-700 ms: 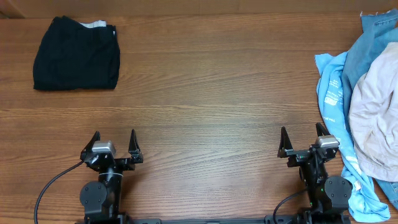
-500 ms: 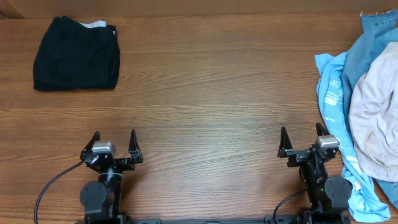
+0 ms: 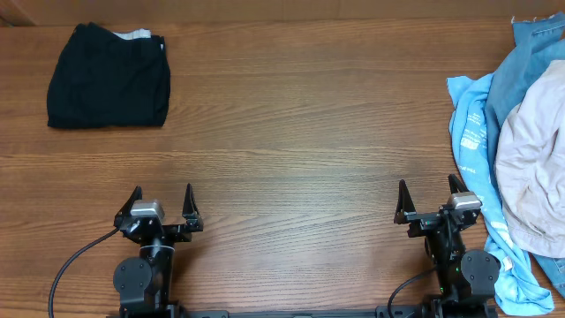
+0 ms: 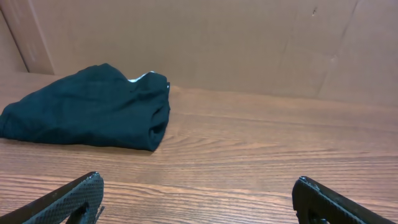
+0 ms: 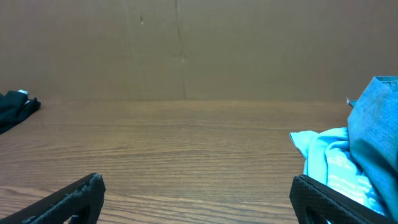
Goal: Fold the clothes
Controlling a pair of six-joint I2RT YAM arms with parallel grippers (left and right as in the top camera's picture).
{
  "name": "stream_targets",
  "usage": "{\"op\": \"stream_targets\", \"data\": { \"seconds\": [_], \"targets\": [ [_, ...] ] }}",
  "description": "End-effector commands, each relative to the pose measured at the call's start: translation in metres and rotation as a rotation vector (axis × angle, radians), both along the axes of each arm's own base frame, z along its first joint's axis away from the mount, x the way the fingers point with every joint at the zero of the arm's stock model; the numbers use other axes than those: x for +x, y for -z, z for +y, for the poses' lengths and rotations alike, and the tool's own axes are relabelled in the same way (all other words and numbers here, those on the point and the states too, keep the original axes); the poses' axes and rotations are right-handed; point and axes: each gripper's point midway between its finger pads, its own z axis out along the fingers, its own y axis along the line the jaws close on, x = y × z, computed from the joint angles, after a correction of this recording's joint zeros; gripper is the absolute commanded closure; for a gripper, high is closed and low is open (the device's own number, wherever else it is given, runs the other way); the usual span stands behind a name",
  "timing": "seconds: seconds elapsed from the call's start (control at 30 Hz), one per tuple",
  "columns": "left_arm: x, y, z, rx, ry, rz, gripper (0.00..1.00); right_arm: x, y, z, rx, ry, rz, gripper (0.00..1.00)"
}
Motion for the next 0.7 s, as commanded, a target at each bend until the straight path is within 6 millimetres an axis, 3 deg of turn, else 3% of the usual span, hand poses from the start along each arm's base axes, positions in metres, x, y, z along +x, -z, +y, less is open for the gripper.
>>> {"op": "stream_targets", "data": {
  "seconds": [0.0,0.67],
  "targets": [
    [-0.0004,-0.0004,0.0008,0.013,-0.003,-0.006,0.0,-0.0001,-0.0022,-0.0019,0.002,0.01,-0.012,0.0],
    [-0.0004,-0.0004,0.0008,0.013,-0.003,-0.006,0.0,0.0005,-0.0013,-0.0089,0.0,0.051,-0.008,0.0]
  ]
}}
